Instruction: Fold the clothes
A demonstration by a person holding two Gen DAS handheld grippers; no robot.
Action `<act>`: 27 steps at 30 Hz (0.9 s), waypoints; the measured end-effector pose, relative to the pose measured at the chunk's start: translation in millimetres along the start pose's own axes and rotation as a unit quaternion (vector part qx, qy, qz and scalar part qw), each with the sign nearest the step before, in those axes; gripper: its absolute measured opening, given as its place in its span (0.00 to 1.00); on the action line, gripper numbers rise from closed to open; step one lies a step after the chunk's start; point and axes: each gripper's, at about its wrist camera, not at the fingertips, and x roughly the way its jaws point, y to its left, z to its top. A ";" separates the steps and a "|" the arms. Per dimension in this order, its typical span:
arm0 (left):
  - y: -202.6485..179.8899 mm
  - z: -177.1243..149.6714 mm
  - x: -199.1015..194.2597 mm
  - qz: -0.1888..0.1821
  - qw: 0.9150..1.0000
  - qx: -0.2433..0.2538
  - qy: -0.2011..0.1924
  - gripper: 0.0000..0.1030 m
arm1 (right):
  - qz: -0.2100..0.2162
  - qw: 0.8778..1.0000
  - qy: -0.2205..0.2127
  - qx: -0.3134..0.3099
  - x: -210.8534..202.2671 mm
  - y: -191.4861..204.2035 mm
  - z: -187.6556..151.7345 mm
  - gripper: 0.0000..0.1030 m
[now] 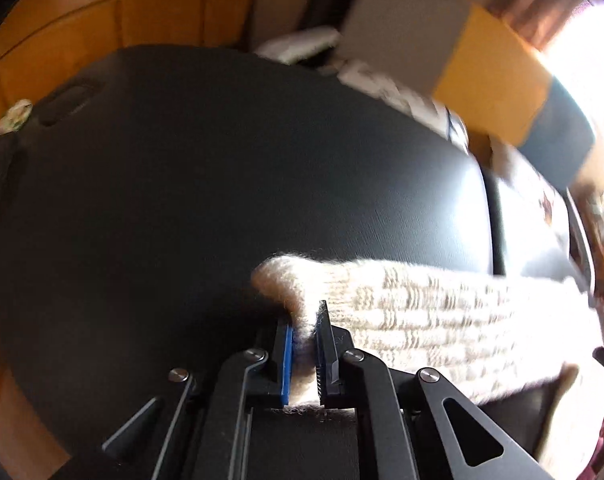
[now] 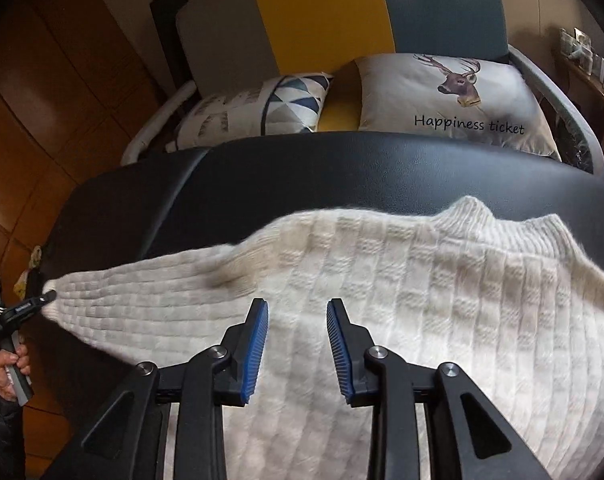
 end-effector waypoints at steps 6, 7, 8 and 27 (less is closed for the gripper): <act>19.0 21.6 10.1 0.026 0.999 -0.020 -0.002 0.09 | -0.061 0.997 0.034 -0.018 61.5 4.7 28.0 0.30; 21.0 23.8 15.0 0.030 0.999 -0.023 0.001 0.09 | -0.067 0.997 0.033 -0.019 68.7 6.6 32.5 0.30; 21.6 26.3 20.5 0.032 0.999 -0.028 0.003 0.09 | -0.073 0.997 0.033 -0.020 75.9 8.6 37.0 0.30; 55.3 74.2 46.0 0.104 0.992 -0.067 0.024 0.19 | 0.010 1.000 -0.007 0.004 85.6 36.8 93.0 0.30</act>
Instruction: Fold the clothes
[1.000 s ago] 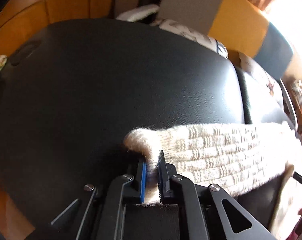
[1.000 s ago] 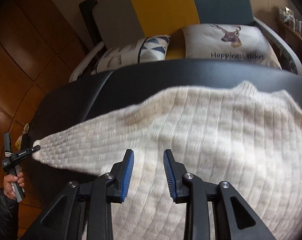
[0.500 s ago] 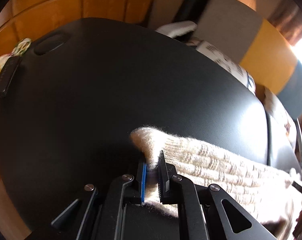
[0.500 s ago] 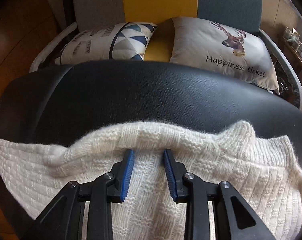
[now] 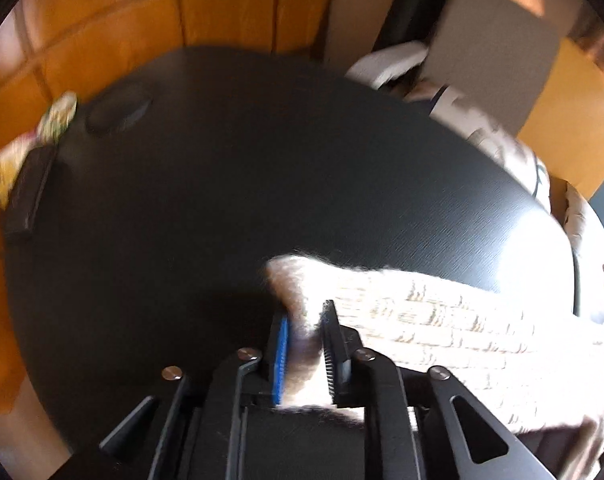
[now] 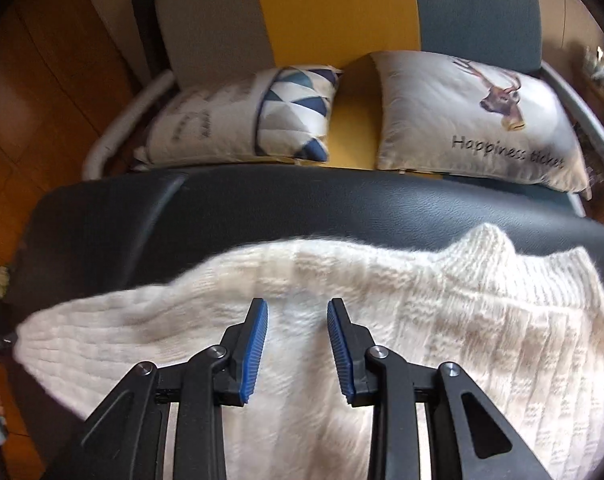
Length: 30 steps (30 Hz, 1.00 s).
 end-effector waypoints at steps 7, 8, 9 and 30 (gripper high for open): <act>-3.6 10.0 -55.0 -0.001 0.998 0.031 -0.055 0.29 | 0.069 0.997 -0.003 -0.016 -29.3 8.7 -26.2 0.30; -23.9 11.7 -62.4 -0.034 0.996 0.055 -0.064 0.32 | 0.071 0.997 0.000 -0.017 -28.0 8.0 -28.3 0.30; -51.1 11.0 -66.3 -0.065 0.991 0.090 -0.069 0.34 | 0.068 0.997 0.004 -0.019 -25.5 6.8 -30.3 0.30; -411.5 -43.5 14.3 -0.267 0.836 0.477 0.054 0.36 | 0.153 0.988 -0.011 0.005 -2.4 -23.1 -52.3 0.30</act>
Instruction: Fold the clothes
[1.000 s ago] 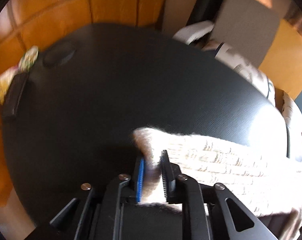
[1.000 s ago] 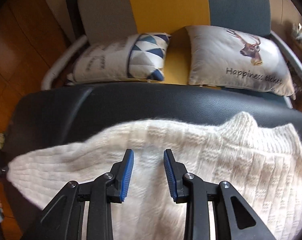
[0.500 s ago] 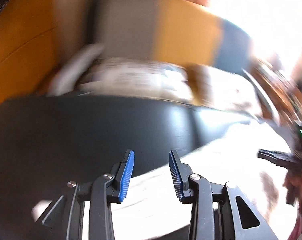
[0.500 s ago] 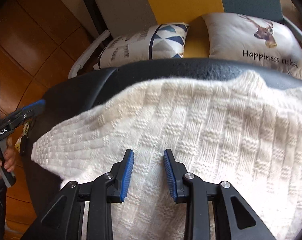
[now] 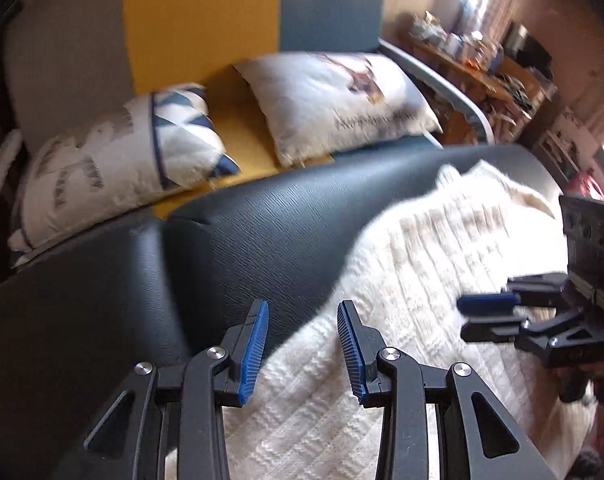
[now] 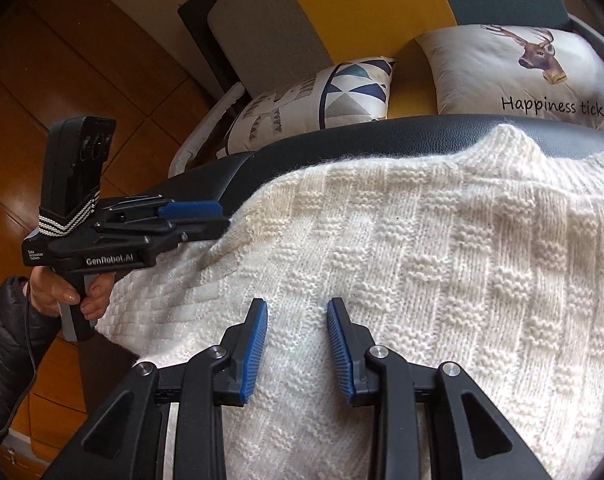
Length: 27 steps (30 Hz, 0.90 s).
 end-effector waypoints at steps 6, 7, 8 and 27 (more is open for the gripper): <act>-21.0 -9.3 19.8 -0.002 0.998 0.046 0.033 0.36 | -0.039 0.999 0.021 -0.020 1.6 13.0 4.3 0.30; -24.6 -10.1 20.3 0.006 0.998 0.053 0.035 0.36 | -0.051 0.998 0.027 -0.025 2.4 16.2 6.1 0.30; -28.1 -10.9 20.8 0.018 0.998 0.058 0.033 0.32 | -0.063 0.997 0.031 -0.031 3.5 19.5 7.7 0.30; 3.0 -15.2 -19.4 0.111 0.983 -0.127 -0.066 0.11 | -0.116 0.992 0.014 -0.039 -11.7 44.9 14.7 0.30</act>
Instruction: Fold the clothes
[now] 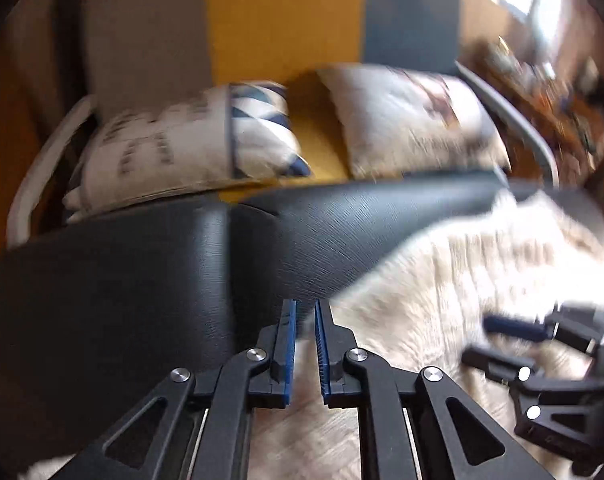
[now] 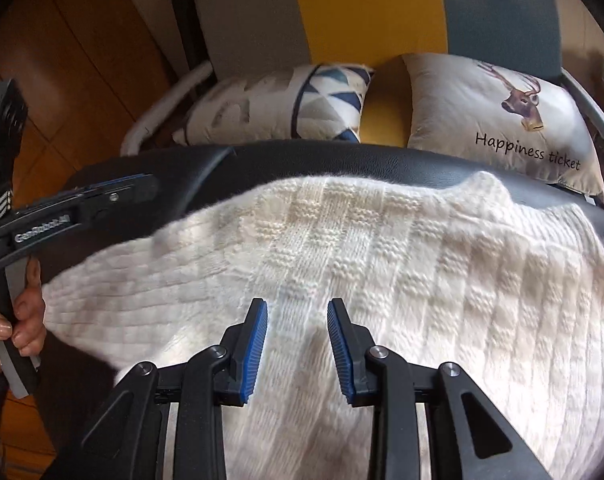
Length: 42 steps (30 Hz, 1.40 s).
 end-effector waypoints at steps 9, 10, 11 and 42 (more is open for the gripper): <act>-15.2 -64.4 -86.9 -0.104 0.994 0.021 -0.039 0.19 | 0.027 0.999 0.018 0.016 -45.3 16.2 -83.5 0.30; -23.7 -74.7 -83.5 -0.096 0.994 0.037 -0.030 0.19 | 0.031 0.999 0.022 0.023 -48.0 17.0 -92.7 0.30; -26.9 -82.2 -79.1 -0.087 0.995 0.040 -0.022 0.19 | 0.034 0.999 0.028 0.028 -47.9 18.2 -101.3 0.30; -201.3 -195.2 -90.2 -0.184 0.979 0.047 0.070 0.34 | 0.096 0.867 -0.147 0.466 -232.3 -209.7 -354.8 0.38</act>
